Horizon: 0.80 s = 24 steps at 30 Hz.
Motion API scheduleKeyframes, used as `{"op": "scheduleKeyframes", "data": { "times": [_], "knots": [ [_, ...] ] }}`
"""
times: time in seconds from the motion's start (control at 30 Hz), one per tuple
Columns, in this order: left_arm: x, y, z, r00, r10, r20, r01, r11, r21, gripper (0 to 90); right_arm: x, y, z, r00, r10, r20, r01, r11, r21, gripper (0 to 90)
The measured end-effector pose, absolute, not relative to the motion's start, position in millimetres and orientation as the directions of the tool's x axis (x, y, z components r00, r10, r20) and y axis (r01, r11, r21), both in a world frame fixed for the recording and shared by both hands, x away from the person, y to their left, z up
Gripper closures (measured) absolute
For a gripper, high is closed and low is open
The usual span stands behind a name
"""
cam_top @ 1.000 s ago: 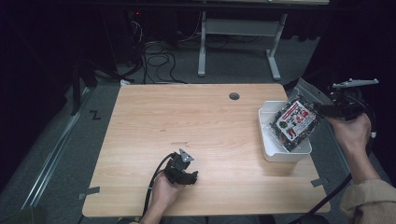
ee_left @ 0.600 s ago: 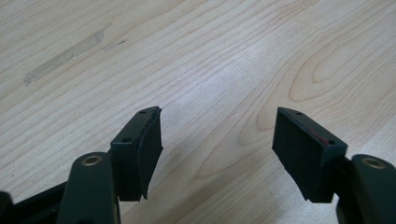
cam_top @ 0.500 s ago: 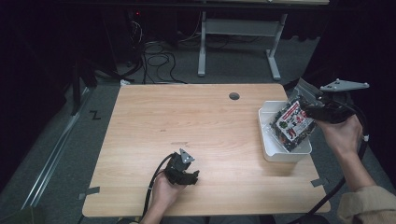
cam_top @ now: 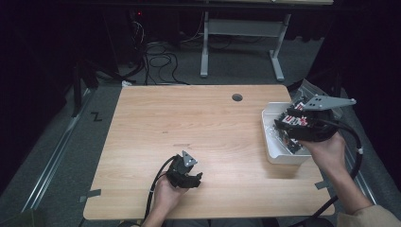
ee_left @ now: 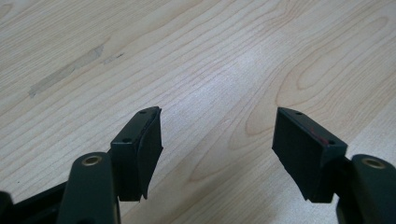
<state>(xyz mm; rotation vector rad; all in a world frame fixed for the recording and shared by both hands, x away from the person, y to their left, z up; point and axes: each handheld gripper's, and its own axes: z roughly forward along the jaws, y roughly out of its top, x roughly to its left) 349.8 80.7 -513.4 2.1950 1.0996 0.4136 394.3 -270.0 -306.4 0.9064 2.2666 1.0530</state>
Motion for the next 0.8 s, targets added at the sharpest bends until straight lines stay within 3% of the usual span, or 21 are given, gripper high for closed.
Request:
{"op": "scheduleKeyframes", "data": {
  "times": [0.43,0.63,0.8],
  "knots": [
    [348.7,82.2,-511.2,0.6,0.8,-0.002,0.592,-0.442,0.674,33.4,355.4,-229.0,-318.2,-0.786,0.617,-0.044,0.323,0.47,0.821,43.6],
    [347.8,81.5,-510.9,0.602,0.798,-0.003,0.59,-0.443,0.675,33.4,326.9,-197.5,-346.7,-0.844,0.531,-0.079,0.262,0.537,0.802,44.6],
    [346.8,82.1,-509.7,0.601,0.799,-0.006,0.588,-0.437,0.681,33.5,320.0,-185.1,-364.7,-0.854,0.518,-0.041,0.281,0.526,0.803,45.2]
  ]
}}
